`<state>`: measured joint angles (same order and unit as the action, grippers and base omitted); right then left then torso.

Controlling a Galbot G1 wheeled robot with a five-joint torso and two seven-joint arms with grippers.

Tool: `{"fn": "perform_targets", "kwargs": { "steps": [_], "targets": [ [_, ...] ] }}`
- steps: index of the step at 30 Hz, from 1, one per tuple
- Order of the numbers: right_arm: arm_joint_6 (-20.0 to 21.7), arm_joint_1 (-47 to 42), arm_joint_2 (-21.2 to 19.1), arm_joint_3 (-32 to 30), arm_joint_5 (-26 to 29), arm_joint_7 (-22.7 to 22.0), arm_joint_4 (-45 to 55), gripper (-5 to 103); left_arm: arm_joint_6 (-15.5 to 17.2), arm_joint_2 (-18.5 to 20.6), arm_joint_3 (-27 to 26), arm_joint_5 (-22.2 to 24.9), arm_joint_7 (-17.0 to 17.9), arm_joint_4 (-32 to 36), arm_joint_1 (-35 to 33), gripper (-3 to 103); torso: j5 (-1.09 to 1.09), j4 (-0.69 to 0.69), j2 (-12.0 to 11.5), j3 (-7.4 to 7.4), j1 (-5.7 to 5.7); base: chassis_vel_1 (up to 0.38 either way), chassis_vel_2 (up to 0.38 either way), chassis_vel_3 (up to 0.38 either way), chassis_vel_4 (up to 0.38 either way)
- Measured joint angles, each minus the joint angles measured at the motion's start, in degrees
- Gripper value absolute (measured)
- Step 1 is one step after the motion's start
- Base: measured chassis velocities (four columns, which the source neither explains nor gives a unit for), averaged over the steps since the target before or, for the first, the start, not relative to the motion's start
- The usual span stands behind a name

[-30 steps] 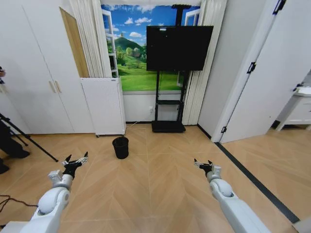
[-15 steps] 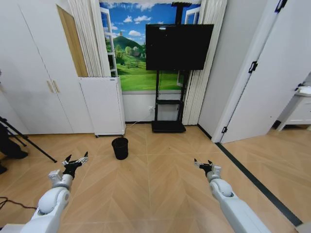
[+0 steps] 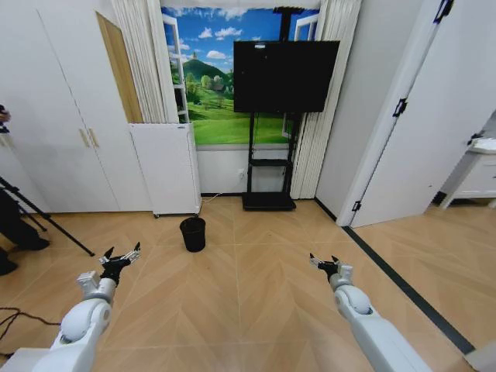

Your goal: Pick up the trash bin and place the garbage on the floor into it.

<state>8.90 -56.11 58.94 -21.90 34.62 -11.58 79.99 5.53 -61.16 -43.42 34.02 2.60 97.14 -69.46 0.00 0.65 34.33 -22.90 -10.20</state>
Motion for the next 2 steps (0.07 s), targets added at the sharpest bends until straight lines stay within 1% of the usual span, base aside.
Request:
{"fn": "perform_targets", "kwargs": {
  "steps": [2],
  "targets": [
    [0.00, 0.00, 0.00, 0.00, 0.00, 0.00, 0.00, 100, 0.00, 0.00, 0.00, 0.00, 0.00, 0.00, 0.00, 100, 0.00, 0.01, 0.00, 0.00, 0.00, 0.000, 0.000, 0.000, 0.000]
  ]
}}
